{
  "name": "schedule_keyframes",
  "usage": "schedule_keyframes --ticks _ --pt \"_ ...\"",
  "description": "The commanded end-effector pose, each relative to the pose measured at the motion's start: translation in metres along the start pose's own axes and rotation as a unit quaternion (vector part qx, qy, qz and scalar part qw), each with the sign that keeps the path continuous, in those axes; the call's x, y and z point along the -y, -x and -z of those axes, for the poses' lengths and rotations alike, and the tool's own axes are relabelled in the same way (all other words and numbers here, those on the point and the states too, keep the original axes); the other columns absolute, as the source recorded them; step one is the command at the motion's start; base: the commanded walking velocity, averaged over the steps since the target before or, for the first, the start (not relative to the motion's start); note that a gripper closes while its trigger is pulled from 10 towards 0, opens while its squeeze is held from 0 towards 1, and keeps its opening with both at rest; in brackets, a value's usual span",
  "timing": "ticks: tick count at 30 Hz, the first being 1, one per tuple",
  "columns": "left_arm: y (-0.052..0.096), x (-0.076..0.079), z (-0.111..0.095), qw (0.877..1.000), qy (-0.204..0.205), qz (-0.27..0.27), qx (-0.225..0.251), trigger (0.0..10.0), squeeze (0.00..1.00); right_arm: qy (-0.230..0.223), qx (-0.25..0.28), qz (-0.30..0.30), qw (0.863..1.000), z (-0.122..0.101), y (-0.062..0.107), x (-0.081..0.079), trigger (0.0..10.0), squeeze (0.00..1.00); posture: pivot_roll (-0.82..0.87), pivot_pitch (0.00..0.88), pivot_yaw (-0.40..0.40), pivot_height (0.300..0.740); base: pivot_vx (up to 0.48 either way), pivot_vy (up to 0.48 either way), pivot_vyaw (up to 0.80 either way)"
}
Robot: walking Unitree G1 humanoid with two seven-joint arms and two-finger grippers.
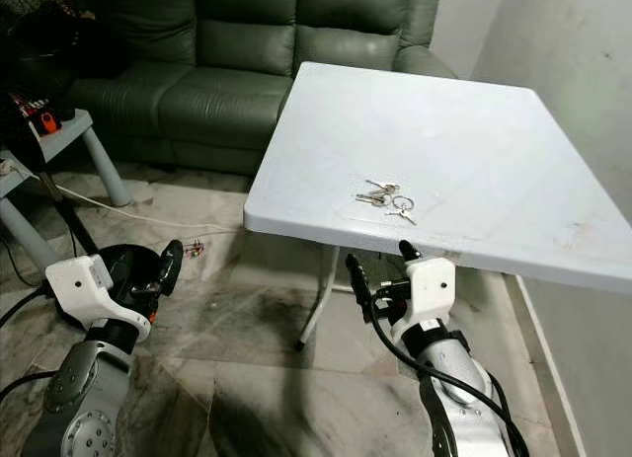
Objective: Hang keys on a hook
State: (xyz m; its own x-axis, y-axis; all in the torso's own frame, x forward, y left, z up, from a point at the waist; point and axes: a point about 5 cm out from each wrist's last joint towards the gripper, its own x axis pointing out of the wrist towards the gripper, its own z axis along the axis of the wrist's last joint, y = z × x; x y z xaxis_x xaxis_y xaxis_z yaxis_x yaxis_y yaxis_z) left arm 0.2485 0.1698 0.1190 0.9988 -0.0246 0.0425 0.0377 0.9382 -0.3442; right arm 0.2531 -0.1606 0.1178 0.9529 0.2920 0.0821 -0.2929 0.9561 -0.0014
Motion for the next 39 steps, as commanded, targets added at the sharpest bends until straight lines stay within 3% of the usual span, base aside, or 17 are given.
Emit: schedule_keyframes --ticks 1,33,39 --pt "-0.0015 0.002 -0.0007 1.0 -0.001 0.002 -0.001 10.0 0.0 -0.001 0.007 0.003 1.0 -0.0039 0.0002 0.001 10.0 0.0 0.02 0.002 -0.054 0.732 0.409 0.0 0.0" --pt "-0.0029 0.0049 -0.0004 1.0 0.005 0.006 -0.003 10.0 0.0 -0.002 0.008 0.001 1.0 -0.0033 0.0 -0.0009 10.0 0.0 0.02 0.0 -0.05 0.732 0.406 0.0 0.0" --pt "-0.002 0.0072 0.0019 1.0 0.001 0.0 -0.005 10.0 0.0 -0.003 0.003 -0.001 1.0 -0.0025 0.0016 -0.0008 10.0 0.0 0.02 0.0 -0.052 0.732 0.0 0.0 0.0"
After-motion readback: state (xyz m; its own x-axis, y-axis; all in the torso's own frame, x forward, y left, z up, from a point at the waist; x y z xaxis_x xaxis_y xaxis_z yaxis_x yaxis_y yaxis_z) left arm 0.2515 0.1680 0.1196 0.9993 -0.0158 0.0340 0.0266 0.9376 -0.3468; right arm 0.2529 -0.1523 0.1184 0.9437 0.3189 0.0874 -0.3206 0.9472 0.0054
